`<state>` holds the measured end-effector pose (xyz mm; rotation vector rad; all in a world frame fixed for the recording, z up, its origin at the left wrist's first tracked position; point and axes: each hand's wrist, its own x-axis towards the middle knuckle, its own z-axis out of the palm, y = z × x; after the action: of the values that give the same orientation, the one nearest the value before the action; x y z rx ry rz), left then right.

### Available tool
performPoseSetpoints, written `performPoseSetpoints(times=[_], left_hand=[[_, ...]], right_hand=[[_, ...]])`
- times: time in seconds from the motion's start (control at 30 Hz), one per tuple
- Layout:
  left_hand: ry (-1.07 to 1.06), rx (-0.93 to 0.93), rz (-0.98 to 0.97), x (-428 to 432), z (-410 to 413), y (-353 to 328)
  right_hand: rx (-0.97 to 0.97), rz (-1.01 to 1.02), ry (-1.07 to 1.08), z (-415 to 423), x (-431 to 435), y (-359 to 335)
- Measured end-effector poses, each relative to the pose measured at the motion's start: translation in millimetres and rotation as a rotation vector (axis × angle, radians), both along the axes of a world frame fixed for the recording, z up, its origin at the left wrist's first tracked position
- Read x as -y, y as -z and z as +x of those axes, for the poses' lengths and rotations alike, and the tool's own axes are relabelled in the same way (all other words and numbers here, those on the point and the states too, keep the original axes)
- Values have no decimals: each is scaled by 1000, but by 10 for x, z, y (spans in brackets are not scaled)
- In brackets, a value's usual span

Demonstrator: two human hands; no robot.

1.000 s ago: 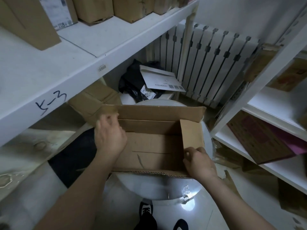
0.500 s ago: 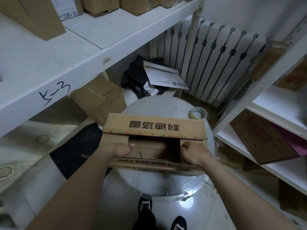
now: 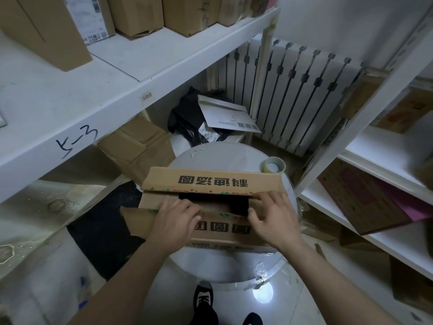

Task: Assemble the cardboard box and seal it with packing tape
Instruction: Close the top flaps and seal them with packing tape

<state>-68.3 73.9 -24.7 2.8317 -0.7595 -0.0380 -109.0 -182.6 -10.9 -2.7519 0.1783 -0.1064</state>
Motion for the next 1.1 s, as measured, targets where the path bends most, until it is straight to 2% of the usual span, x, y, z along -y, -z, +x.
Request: performPoseSetpoints(times=[0.17,0.3,0.43,0.53,0.63,0.77,0.97,1.1], left_hand=[[-86,-12,178,206,220,22],[-11,-245,491,304,372,85],[61,-373,582,340,466,157],[88,-381,582,295,502,224],[80,-350,504,233,506,363],[98,-348,400,250,516,491],[196,-367,408,443,588,477],[193,-401,449,549,589,508]], right_hand=[[-58,-184,26,86,-24,185],[-382,-255,-71,190,-8,297],[-648,-190,97,268,-11,413],[-732,-23,299,301,33,453],[-722,99,344,320,72,466],[-668,91,365,381,18,495],[-649,120,343,395,16,556],[-645,59,302,398,154,568]])
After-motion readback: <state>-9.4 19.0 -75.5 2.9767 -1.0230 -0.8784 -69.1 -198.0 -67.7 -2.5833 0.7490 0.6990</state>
